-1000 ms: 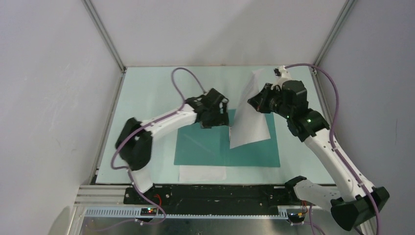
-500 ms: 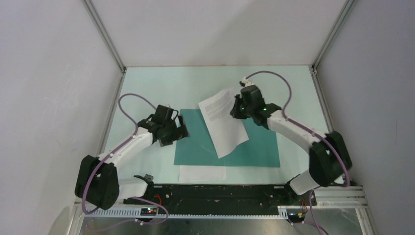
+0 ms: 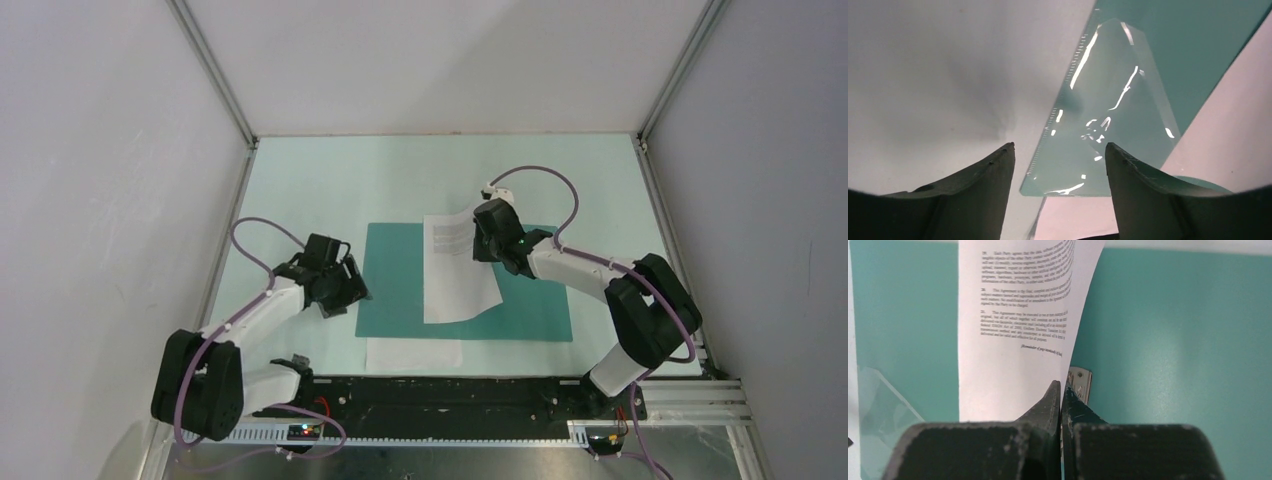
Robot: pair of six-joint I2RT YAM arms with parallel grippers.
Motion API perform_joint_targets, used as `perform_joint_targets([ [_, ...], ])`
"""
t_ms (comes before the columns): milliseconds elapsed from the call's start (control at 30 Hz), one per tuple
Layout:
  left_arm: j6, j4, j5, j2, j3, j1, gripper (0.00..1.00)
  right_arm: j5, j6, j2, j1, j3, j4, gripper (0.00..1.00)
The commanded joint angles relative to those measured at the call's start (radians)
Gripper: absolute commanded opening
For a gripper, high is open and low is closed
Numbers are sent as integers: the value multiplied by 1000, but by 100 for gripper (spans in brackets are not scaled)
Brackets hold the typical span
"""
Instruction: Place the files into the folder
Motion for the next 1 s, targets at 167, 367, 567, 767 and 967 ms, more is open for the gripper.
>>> perform_joint_targets([
  [167, -121, 23, -177, -84, -69, 29, 51, 22, 14, -54, 26, -59, 119, 0],
  [367, -126, 38, -169, -20, -54, 30, 13, 7, 38, -62, 35, -92, 170, 0],
  [567, -137, 42, -192, 3, -66, 27, 0, 16, 72, -46, 57, -103, 217, 0],
  [767, -149, 53, -192, 48, -68, 3, 0, 39, 102, -40, 95, -103, 240, 0],
  [967, -174, 62, -196, 71, -74, -33, 0, 64, 136, -24, 121, -103, 255, 0],
])
